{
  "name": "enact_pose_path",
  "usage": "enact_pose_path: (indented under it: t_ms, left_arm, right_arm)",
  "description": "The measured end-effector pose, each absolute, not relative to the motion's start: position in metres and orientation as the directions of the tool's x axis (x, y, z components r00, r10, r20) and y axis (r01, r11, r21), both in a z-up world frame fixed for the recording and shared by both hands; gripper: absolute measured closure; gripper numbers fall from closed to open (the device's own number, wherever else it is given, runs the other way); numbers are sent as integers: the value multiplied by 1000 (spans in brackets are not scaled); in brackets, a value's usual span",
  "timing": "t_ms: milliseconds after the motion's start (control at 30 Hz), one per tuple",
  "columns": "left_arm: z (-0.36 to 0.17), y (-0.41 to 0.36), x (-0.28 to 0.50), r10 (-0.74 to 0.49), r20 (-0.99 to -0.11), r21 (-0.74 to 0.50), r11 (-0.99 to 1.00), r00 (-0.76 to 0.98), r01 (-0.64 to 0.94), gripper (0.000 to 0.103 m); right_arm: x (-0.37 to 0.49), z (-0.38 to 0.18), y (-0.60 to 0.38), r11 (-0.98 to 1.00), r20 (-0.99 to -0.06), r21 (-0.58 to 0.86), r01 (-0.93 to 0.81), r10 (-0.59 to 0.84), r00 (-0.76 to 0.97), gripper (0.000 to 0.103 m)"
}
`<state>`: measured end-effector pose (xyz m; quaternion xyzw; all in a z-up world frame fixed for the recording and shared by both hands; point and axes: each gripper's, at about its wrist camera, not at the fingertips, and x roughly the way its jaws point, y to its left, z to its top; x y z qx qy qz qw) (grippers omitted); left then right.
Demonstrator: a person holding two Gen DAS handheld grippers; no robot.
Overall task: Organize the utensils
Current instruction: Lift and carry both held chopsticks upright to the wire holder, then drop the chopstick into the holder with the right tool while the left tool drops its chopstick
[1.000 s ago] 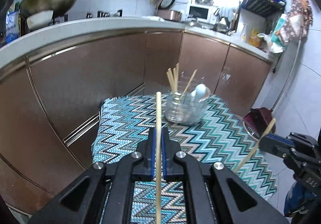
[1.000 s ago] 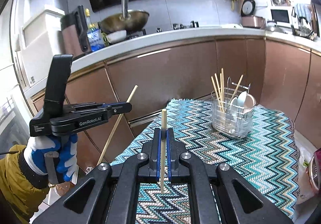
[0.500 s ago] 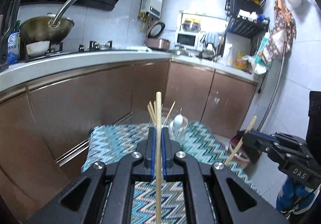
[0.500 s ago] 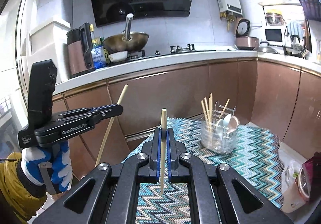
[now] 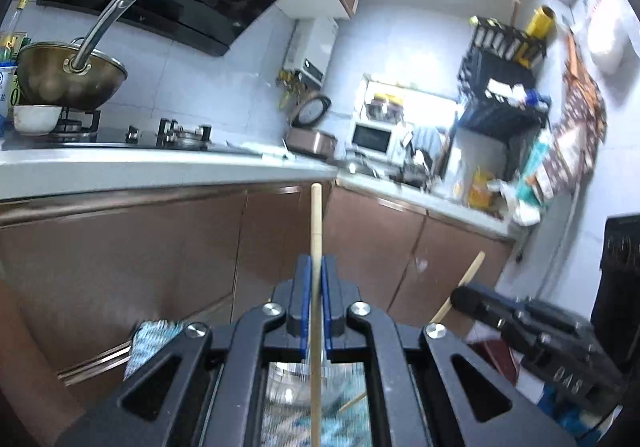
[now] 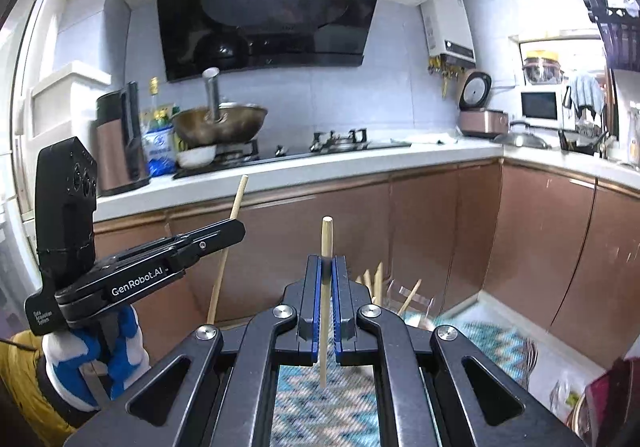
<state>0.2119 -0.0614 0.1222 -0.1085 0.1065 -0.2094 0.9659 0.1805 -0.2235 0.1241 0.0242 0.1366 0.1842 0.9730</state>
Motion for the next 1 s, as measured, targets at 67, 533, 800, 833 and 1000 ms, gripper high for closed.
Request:
enact_pose_path:
  t_ms: [67,533,800,833,1000]
  left_arm:
    - [125,-69,230,-415,-116,-257,890,903,376,98]
    - [62,-112,337,-321,-68,-304,908,944,287,98]
    - [23,-114,361,-275,-76,-370,900,958,229,98]
    - [19,-113,363,-276,-82,-376,898,958,227,98]
    - [11,-110,357,-264,-90,-369,905,960,214,92]
  right_arm:
    - [202,124,-226,931,-243,90,-355,366,898,98]
    - [312,74,-242,948,-275,59,-313,317,908,98]
    - [326,51,-244,954,-300,58,-293,297,907,98]
    - [328,49,-244,954,-305,59,-293,296,905,98]
    - [329,41,-240,953,-326,60,-297,300,897,98]
